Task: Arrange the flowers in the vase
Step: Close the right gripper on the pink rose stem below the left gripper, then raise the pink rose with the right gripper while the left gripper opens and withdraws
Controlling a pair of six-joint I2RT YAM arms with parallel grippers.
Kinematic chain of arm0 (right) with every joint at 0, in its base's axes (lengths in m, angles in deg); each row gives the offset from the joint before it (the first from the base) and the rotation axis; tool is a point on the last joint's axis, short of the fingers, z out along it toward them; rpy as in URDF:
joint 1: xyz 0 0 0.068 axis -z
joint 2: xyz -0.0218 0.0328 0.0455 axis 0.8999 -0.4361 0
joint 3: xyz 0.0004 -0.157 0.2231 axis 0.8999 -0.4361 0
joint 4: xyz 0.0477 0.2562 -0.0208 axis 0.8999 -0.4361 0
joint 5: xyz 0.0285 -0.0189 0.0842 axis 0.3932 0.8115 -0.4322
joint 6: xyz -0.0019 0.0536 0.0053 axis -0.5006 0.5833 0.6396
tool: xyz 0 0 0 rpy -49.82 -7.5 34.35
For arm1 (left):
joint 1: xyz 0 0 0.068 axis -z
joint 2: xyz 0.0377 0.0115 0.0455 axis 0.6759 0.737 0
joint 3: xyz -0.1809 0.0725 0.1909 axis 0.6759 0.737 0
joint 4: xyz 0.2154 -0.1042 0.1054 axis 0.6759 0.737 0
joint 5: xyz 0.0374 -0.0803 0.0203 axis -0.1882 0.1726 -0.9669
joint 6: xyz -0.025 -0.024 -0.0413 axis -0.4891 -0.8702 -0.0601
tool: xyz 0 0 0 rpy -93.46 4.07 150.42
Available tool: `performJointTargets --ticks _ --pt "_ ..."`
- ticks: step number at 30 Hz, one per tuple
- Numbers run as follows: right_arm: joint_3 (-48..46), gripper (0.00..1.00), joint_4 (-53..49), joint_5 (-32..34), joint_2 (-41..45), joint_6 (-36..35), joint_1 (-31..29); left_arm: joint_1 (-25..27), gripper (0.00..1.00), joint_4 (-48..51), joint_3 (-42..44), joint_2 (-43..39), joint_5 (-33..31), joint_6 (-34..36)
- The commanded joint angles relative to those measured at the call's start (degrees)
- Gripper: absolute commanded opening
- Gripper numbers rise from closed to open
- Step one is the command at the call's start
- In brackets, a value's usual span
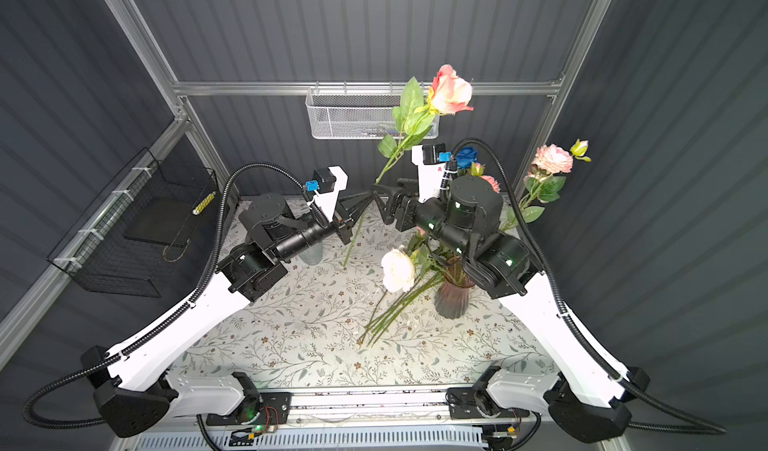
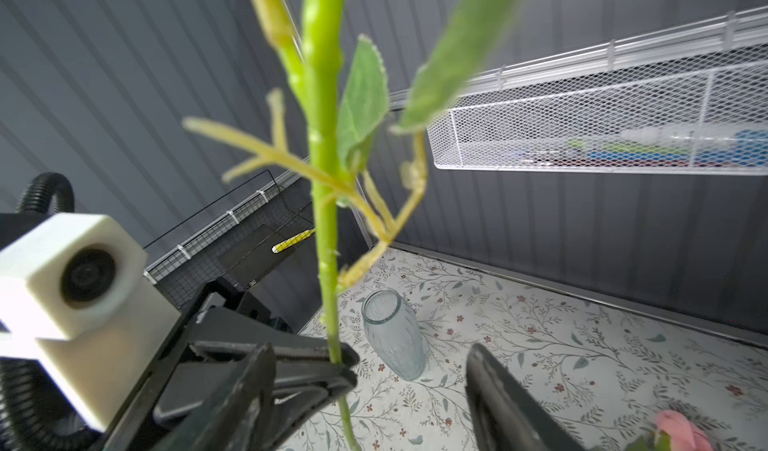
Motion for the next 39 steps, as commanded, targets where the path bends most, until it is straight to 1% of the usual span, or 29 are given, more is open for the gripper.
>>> performJointTargets --ticks 1,6,7,11,13,15,17,19,20,22,24,27,28,29,31,33,34,37,39 --pt "1.25 0.64 2.64 -0.68 -1.02 1.01 0.43 0.32 0.00 -1.45 -1.99 0.63 2.88 -1.55" --pt "0.55 0.34 4.33 -0.38 -2.05 1.91 0.96 0.41 0.00 -2.63 -1.02 0.54 3.25 -2.00" --pt "0.52 0.31 4.49 -0.42 -2.28 1.94 0.96 0.36 0.00 -2.68 -1.04 0.54 3.36 -2.03" --pt "-0.18 0.21 5.30 0.37 -2.28 2.16 1.03 0.49 0.00 -3.71 -0.45 0.39 3.52 -2.60" --pt "-0.63 0.14 5.70 0.78 -1.95 1.73 1.05 0.47 0.00 -3.77 -0.36 0.48 3.53 -2.57" --pt "-1.25 0.11 6.07 1.20 -1.62 1.77 1.05 0.49 0.00 -4.24 -0.12 0.63 3.44 -2.71" --pt "-1.69 0.08 6.21 1.11 -1.52 1.68 1.04 0.49 0.06 -4.77 0.25 0.80 3.01 -2.97" --pt "-1.80 0.06 6.11 1.20 -1.72 1.34 0.98 0.47 0.08 -5.30 0.43 0.83 2.48 -3.11" --pt "-1.87 0.05 6.15 1.25 -1.76 1.33 0.96 0.46 0.10 -5.71 0.43 0.82 2.21 -3.11" --pt "-2.00 0.04 6.19 1.45 -1.80 1.29 1.01 0.49 0.27 -6.77 2.83 0.88 1.74 -3.59" --pt "-2.02 0.04 6.01 1.62 -1.76 0.95 1.01 0.40 0.33 -7.03 2.98 0.98 1.22 -3.72" --pt "-2.22 0.03 6.06 2.11 -1.32 0.36 1.00 0.41 0.59 -7.15 3.24 0.81 0.44 -3.80" --pt "-2.26 0.03 6.06 2.35 -1.23 0.28 0.96 0.39 0.72 -7.27 3.43 0.68 0.01 -3.98" --pt "-2.12 0.03 6.01 2.49 -1.21 0.07 1.00 0.38 0.83 -7.38 3.63 0.47 -0.51 -4.07" --pt "-1.81 0.03 5.75 2.99 -1.11 -0.62 1.01 0.42 0.88 -7.47 4.34 -0.31 -1.12 -3.92" --pt "-1.30 0.03 5.40 4.33 -0.99 -1.74 0.99 0.33 0.98 -7.29 5.65 -2.07 -2.47 -3.71" --pt "-0.92 0.03 5.16 5.02 -0.80 -2.36 0.99 0.41 0.99 -7.14 6.33 -3.06 -3.36 -3.34" --pt "0.40 0.03 4.72 8.04 -0.05 -5.23 1.05 0.37 0.99 -5.63 8.97 -7.44 -6.90 -2.31" --pt "1.93 0.04 4.52 10.27 0.21 -7.26 1.09 0.35 0.99 -5.01 11.47 -11.05 -10.40 -1.96"
